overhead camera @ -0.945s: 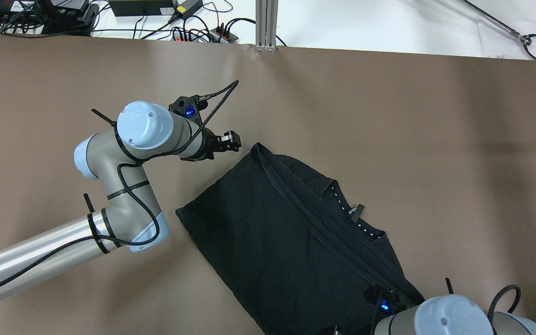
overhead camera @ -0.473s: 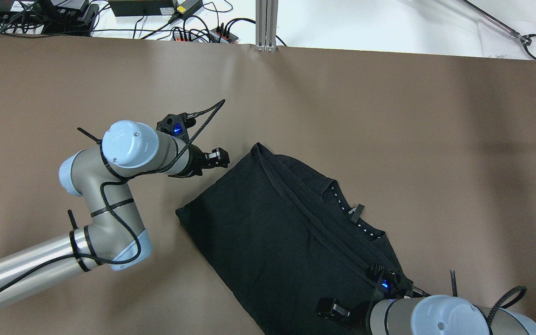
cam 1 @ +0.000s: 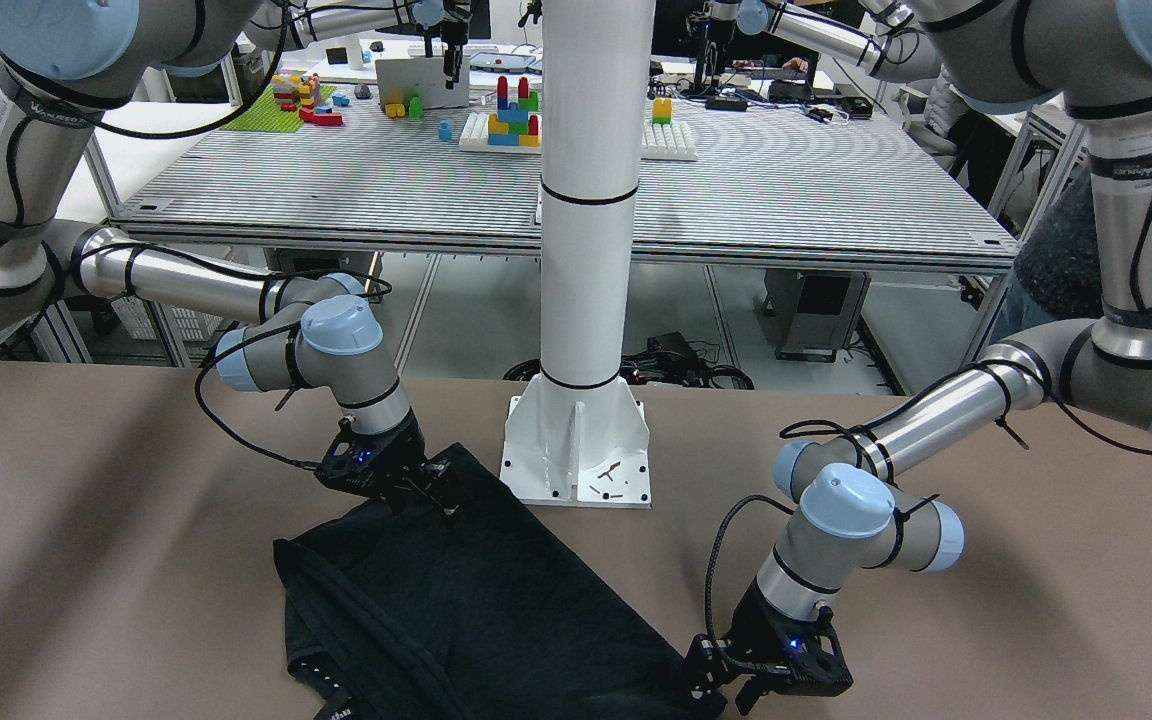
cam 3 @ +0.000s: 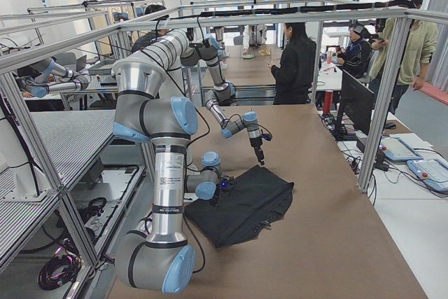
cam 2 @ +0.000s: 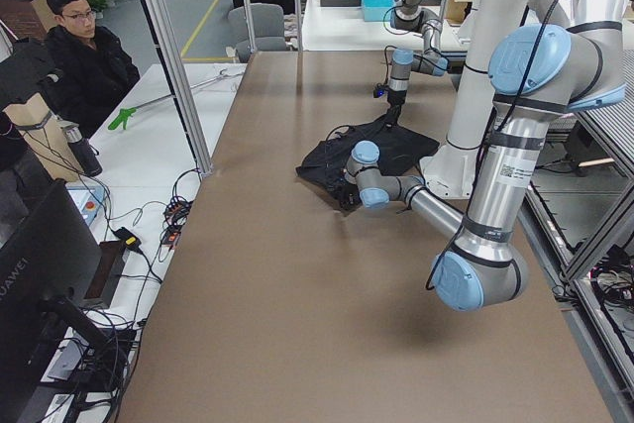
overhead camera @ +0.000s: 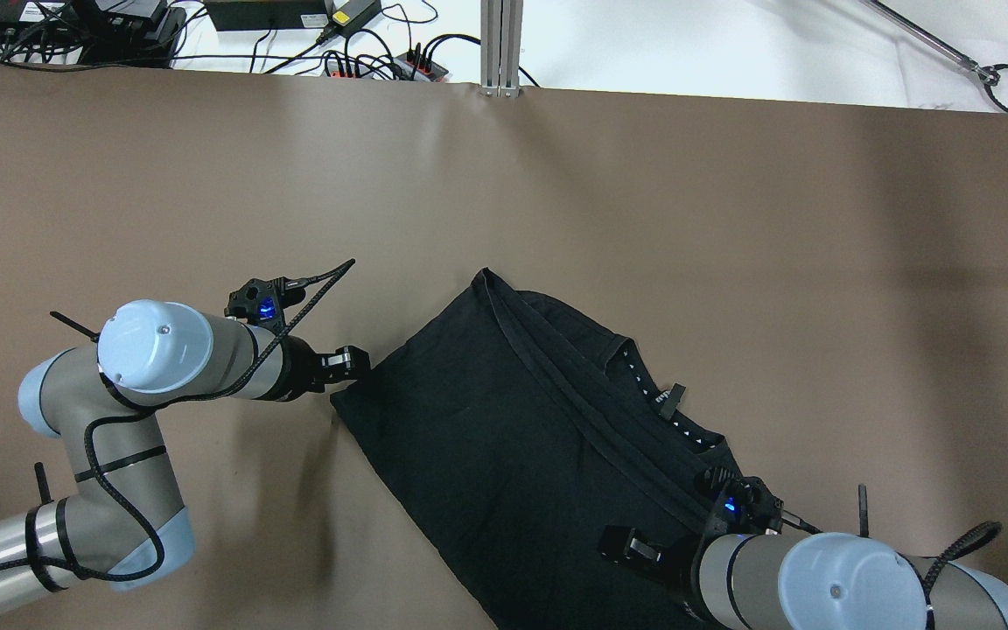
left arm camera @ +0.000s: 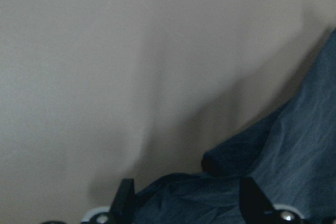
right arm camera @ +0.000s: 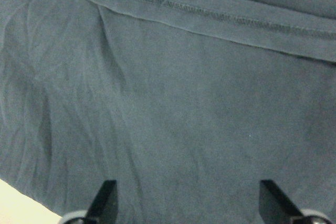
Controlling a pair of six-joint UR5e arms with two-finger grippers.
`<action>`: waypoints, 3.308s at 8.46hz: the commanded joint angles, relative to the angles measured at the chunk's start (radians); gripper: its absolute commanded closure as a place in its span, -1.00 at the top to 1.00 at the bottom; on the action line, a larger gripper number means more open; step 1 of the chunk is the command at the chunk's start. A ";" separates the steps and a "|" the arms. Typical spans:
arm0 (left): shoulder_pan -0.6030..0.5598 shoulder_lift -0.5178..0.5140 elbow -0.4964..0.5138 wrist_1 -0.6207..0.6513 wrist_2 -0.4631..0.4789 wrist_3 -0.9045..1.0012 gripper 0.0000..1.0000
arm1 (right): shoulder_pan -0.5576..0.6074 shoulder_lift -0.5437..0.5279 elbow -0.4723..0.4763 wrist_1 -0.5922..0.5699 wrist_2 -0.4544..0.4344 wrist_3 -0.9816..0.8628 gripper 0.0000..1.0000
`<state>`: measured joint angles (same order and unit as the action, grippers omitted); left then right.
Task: Fold clothes
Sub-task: 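Move the left gripper down to the shirt's corner farthest from the right gripper, then grasp the corner with the left gripper and pull it away from the robot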
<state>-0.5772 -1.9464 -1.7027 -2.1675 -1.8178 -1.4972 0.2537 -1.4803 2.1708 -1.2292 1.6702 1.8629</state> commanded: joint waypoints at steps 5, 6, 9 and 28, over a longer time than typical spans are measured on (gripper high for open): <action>0.036 0.007 0.020 0.000 0.008 -0.029 0.01 | 0.001 0.003 -0.011 0.001 -0.009 -0.001 0.90; 0.046 0.010 0.020 0.000 0.026 -0.041 -0.18 | 0.001 0.008 -0.019 -0.001 -0.012 0.001 0.90; 0.053 0.011 0.020 0.002 0.026 -0.075 -1.00 | -0.002 0.012 -0.020 -0.001 -0.030 0.001 0.90; -0.277 -0.729 0.820 0.005 0.025 0.259 0.89 | 0.090 0.058 -0.023 -0.001 -0.156 0.001 0.90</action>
<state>-0.8460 -2.7612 -0.7628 -2.1645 -1.7947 -1.2538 0.3240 -1.4446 2.1505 -1.2287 1.5347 1.8648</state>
